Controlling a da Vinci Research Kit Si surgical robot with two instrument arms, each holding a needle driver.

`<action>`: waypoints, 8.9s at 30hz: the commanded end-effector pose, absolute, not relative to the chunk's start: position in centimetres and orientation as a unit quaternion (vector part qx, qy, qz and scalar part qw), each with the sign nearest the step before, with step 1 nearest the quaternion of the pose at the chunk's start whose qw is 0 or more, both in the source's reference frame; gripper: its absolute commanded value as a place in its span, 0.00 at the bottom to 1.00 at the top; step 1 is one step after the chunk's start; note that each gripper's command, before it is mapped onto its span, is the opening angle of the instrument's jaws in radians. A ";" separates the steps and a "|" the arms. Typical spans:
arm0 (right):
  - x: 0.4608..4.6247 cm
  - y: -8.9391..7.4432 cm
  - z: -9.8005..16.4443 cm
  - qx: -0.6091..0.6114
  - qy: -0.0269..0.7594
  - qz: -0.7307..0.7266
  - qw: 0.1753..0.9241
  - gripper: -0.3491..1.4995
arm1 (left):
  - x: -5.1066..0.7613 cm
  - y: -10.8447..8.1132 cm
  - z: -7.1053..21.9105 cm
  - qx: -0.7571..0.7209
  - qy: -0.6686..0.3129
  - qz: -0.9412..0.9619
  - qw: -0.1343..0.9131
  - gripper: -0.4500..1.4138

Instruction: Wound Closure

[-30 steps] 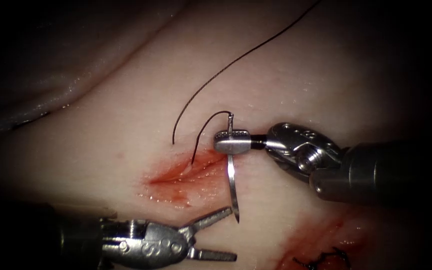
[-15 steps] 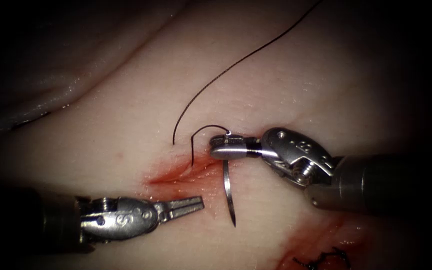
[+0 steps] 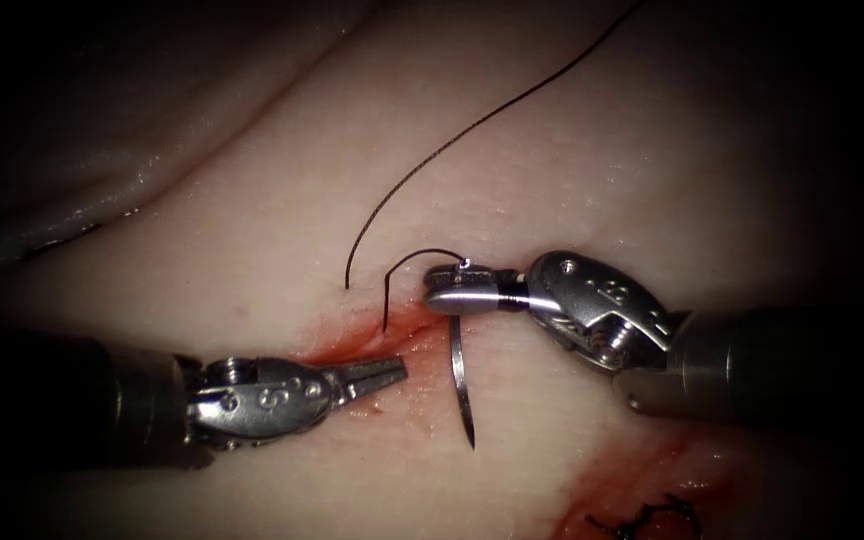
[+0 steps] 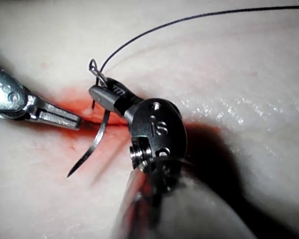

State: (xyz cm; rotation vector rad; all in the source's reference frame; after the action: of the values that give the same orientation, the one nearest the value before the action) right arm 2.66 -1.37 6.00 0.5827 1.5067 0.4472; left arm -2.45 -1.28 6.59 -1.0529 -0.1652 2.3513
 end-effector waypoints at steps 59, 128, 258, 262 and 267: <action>3.26 -1.5 6.2 0.092 0.736 0.073 0.667 0.00 | -2.25 -1.4 7.4 -0.157 -0.105 0.948 0.257 0.41; 3.41 -1.7 6.6 0.077 0.731 0.071 0.674 0.00 | -2.76 -1.8 6.3 -0.262 -0.081 0.929 0.248 0.50; 3.44 -2.1 6.2 0.539 0.528 0.240 0.611 0.00 | -2.43 -2.0 6.7 -0.257 -0.099 0.931 0.240 0.28; 3.41 -2.1 6.1 0.550 0.517 0.248 0.608 0.00 | -2.43 -2.0 6.7 -0.257 -0.099 0.931 0.240 0.28; 3.41 -2.2 6.1 0.568 0.500 0.255 0.602 0.00 | -2.42 -2.0 6.7 -0.257 -0.099 0.931 0.240 0.28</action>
State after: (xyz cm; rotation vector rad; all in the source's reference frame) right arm 3.33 -2.14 6.08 1.3199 1.1536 0.5939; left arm -2.37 -1.97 6.65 -0.7034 -0.2677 2.5474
